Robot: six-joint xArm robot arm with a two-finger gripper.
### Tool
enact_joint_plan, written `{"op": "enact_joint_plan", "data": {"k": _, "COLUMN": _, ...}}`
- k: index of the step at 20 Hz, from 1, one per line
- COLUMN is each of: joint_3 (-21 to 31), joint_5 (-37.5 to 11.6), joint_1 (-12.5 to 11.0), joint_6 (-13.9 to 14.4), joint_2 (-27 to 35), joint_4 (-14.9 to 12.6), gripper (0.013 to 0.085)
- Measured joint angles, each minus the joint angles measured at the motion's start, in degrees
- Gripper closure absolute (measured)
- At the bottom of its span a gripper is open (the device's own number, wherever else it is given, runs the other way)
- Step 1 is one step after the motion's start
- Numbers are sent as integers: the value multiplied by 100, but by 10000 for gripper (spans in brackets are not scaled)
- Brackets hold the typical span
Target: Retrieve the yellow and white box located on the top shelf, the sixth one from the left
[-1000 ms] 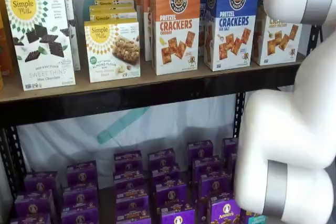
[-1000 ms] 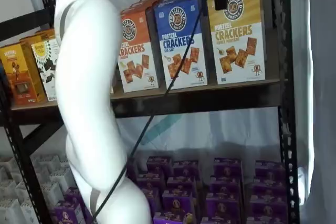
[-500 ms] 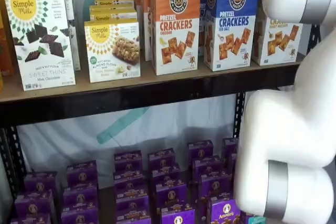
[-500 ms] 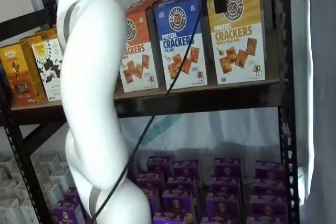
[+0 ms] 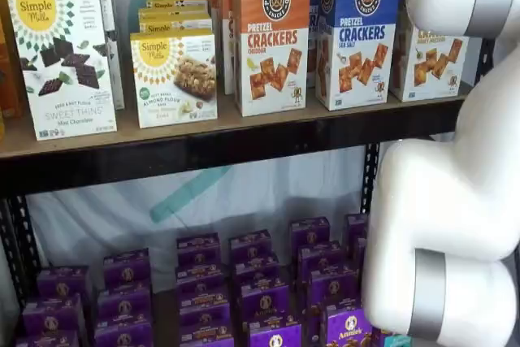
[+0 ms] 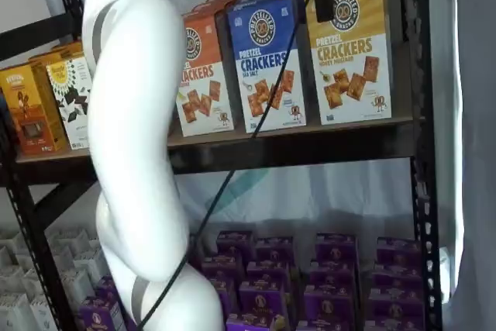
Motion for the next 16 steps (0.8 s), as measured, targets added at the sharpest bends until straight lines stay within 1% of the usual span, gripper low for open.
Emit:
{"op": "enact_joint_plan", "data": {"k": 2, "joint_3": 17, "joint_5": -11, "joint_1": 0, "joint_6": 0, "joint_2": -12, "joint_4": 4, "gripper": 210}}
{"op": "enact_joint_plan", "data": {"k": 3, "joint_3": 24, "joint_5": -16, "joint_1": -3, "joint_6": -2, "joint_2": -18, "joint_4": 10, "gripper": 210}}
{"op": "enact_joint_plan", "data": {"k": 4, "joint_3": 29, "joint_5": -22, "joint_1": -7, "joint_6": -4, "joint_2": -23, "joint_4": 14, "gripper": 250}}
{"op": "enact_joint_plan", "data": {"k": 10, "joint_3": 67, "joint_5": -61, "joint_1": -30, "joint_6": -31, "joint_2": -52, "joint_4": 18, "gripper": 250}}
{"op": "enact_joint_plan", "data": {"k": 12, "joint_3": 70, "joint_5": -60, "joint_1": -44, "joint_6": -42, "joint_2": -58, "joint_4": 26, "gripper": 330}}
{"op": "enact_joint_plan", "data": {"k": 16, "joint_3": 65, "joint_5": -57, "joint_1": -70, "joint_6": -64, "joint_2": -67, "joint_4": 37, "gripper": 330}}
